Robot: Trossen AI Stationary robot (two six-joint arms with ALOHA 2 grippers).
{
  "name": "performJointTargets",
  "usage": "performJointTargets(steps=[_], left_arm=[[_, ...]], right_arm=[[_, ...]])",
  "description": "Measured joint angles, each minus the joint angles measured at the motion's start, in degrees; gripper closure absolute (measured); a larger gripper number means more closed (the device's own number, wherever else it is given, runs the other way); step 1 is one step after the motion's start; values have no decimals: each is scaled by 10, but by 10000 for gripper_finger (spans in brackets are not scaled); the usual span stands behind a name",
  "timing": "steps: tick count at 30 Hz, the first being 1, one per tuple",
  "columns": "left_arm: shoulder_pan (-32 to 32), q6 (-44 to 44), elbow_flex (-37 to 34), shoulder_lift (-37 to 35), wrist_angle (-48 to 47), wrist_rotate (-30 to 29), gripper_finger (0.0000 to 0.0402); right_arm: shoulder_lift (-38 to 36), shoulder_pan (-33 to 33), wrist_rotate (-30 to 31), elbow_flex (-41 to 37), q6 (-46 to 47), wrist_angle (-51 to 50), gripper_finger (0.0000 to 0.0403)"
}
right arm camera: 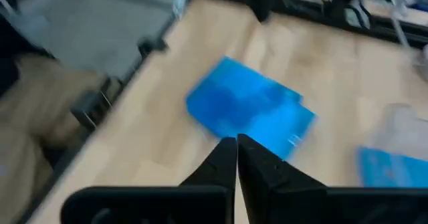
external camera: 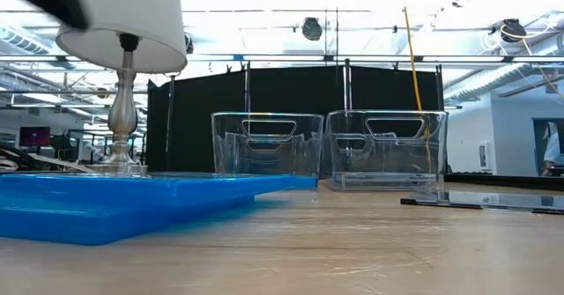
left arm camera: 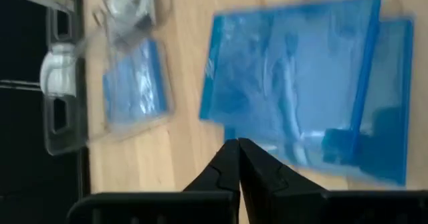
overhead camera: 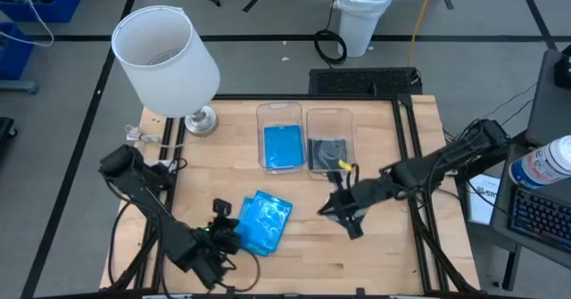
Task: Pick & place jewel cases by type
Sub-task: Stack the top blue CD case on top of the blue CD case in the left transparent bin
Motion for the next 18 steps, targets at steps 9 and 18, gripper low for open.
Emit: performJointTargets(steps=[9, 18], left_arm=[[-1, 27, -205, -40, 183, 9, 397], [13, 125, -225, -40, 276, 48, 371]], right_arm=[[28, 8, 23, -186, 100, 350, 402], [193, -3, 64, -191, 163, 514, 391]])
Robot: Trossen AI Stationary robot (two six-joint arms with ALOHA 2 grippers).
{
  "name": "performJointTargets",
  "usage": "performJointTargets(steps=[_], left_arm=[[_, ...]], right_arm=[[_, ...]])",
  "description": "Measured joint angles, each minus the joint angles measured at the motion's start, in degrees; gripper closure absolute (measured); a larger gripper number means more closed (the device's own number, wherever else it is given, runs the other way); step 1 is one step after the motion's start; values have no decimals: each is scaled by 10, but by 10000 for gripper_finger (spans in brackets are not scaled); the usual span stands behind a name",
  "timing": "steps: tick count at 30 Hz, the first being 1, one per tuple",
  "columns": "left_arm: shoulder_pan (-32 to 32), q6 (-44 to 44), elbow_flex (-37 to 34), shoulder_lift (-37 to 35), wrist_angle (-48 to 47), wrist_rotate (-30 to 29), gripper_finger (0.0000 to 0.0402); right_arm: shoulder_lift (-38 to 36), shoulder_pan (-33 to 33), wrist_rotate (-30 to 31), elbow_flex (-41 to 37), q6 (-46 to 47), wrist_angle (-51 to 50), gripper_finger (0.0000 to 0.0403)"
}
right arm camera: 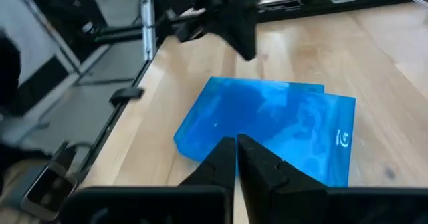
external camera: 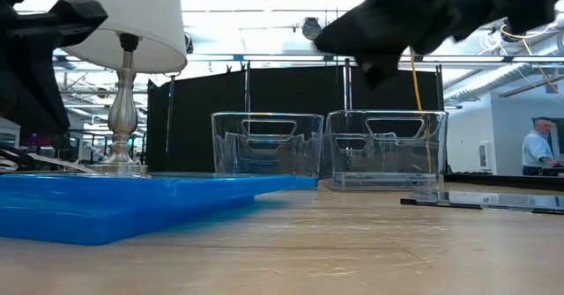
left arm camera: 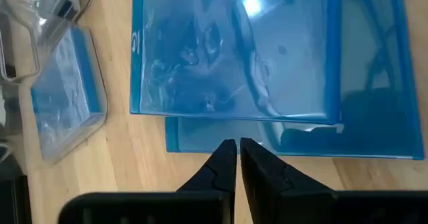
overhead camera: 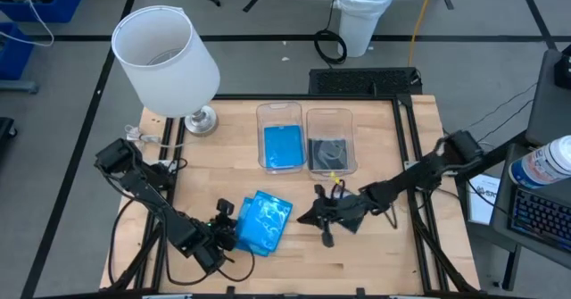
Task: Pick & place jewel cases by type
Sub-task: Stack the top blue CD case on top of the blue CD case in the left transparent bin
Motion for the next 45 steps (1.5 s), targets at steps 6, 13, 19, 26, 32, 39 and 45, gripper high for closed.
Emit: performJointTargets(steps=[6, 13, 19, 26, 32, 39, 45], left_arm=[[0, 14, 0, 0, 17, -19, 367], [-3, 12, 0, 0, 26, -29, 315], [-5, 42, 0, 0, 73, -23, 234], [-10, 83, 0, 0, 112, 26, 147], [-9, 67, 0, 0, 112, 30, 118], [-9, 47, 0, 0, 112, 41, 117], [-9, 24, 0, 1, 111, 52, 117]], right_arm=[[59, -31, -10, 0, 47, 40, 315], [71, -57, -66, 0, 117, 31, 196], [71, -57, -66, 0, 148, 10, 135], [71, -57, -49, 0, 174, -14, 118], [71, -58, -51, 0, 161, -16, 124], [71, -57, -50, 0, 127, -17, 119], [71, -57, -50, 0, 148, -19, 124]])
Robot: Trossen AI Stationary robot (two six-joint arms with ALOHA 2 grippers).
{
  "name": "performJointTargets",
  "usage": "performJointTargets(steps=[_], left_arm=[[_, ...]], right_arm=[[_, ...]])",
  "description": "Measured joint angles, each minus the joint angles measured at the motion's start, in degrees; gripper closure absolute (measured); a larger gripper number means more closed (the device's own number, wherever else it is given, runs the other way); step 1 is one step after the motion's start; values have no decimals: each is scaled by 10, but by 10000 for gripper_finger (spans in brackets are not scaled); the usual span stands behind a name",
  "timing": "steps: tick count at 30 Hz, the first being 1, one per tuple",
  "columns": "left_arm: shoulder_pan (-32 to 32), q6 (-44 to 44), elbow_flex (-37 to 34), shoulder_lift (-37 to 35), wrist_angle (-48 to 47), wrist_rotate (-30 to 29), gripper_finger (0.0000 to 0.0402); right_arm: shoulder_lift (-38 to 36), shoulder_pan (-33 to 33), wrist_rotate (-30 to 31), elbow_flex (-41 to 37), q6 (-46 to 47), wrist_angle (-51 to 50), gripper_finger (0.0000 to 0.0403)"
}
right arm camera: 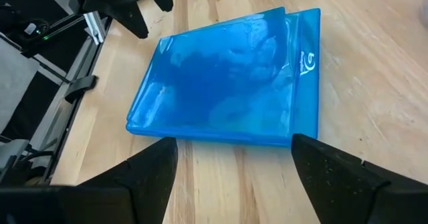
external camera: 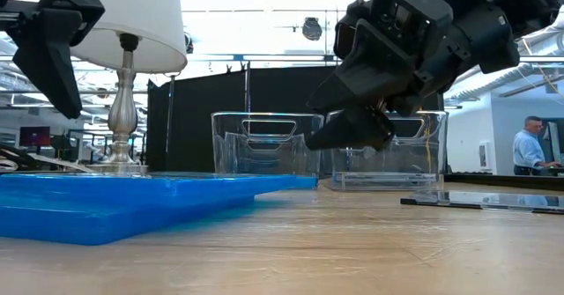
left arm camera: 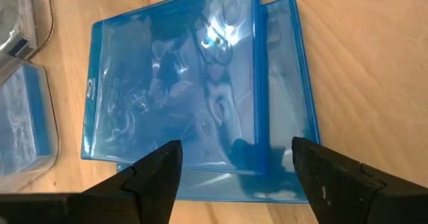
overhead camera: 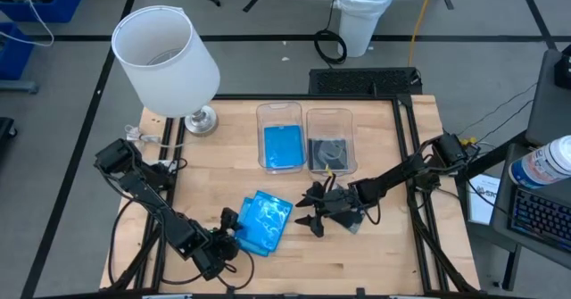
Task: Pick & place jewel cases by type
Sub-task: Stack the top blue CD case on top of the blue CD case in the left transparent bin
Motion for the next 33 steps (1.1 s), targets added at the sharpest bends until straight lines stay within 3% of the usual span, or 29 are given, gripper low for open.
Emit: performJointTargets(steps=[16, 24, 33], left_arm=[[-2, -13, -26, 0, 0, 28, 117], [-2, -16, -26, 0, 0, 23, 117], [-2, 18, -26, 0, 5, -23, 117]], right_arm=[[0, 4, -1, 0, -31, 46, 125], [0, -10, 0, 0, 39, 0, 120], [0, -31, -17, 0, 144, -20, 117]])
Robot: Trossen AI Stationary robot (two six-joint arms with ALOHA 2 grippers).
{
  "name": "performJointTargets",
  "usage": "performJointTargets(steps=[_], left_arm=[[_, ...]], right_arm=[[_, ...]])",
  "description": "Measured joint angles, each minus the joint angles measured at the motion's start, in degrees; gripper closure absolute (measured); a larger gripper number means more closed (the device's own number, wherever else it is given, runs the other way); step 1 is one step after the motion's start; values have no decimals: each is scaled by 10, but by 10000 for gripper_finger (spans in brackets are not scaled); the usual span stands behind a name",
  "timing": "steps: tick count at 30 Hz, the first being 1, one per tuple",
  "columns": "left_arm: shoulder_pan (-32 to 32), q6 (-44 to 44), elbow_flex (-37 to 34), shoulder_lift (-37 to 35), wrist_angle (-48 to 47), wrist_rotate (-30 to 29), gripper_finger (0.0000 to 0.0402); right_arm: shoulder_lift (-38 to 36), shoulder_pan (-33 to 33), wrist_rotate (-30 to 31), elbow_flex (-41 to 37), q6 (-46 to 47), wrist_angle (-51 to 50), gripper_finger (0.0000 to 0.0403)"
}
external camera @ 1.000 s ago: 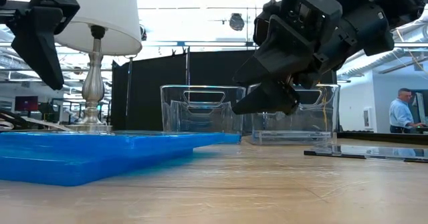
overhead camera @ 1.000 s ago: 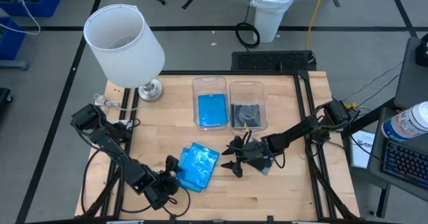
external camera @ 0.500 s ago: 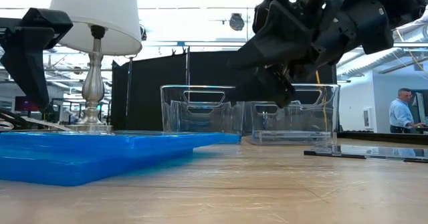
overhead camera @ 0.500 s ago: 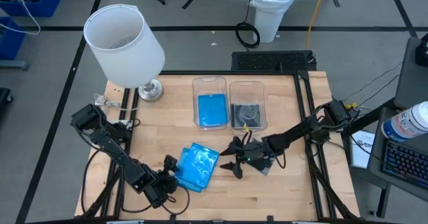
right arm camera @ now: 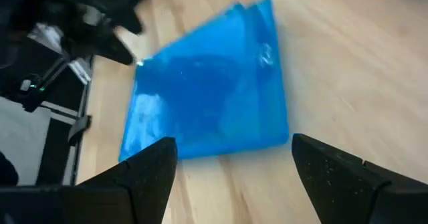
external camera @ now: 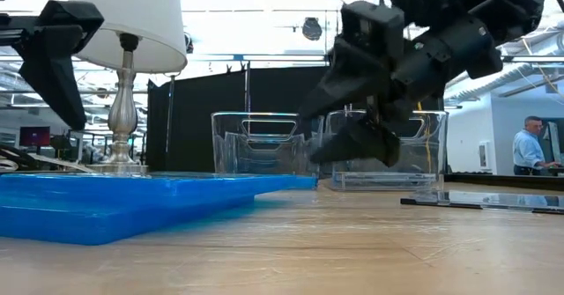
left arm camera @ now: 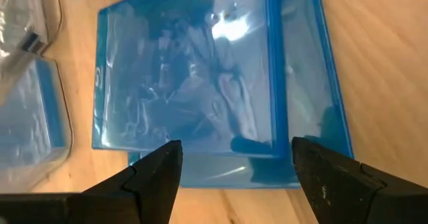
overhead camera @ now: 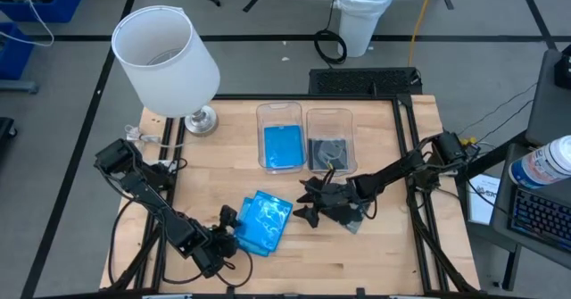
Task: Pick & place jewel cases by type
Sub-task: Stack the top blue CD case on top of the blue CD case in the left transparent bin
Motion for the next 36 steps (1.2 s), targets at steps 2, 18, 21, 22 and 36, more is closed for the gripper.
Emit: performJointTargets(steps=[2, 18, 21, 22, 36], left_arm=[[0, 9, 0, 0, 12, 0, 117], [-1, 83, 0, 20, 71, -2, 117], [2, 104, 0, 30, 72, -1, 117], [2, 105, 0, 33, 71, -2, 117], [6, 74, -1, 34, 34, -11, 117]], right_arm=[[0, -4, -13, 0, 25, -22, 116], [14, -18, 3, 0, 60, -30, 116], [33, -18, 3, 0, 61, -9, 116], [38, -18, 2, 0, 61, -5, 116], [93, -20, 2, 24, 53, 67, 117]])
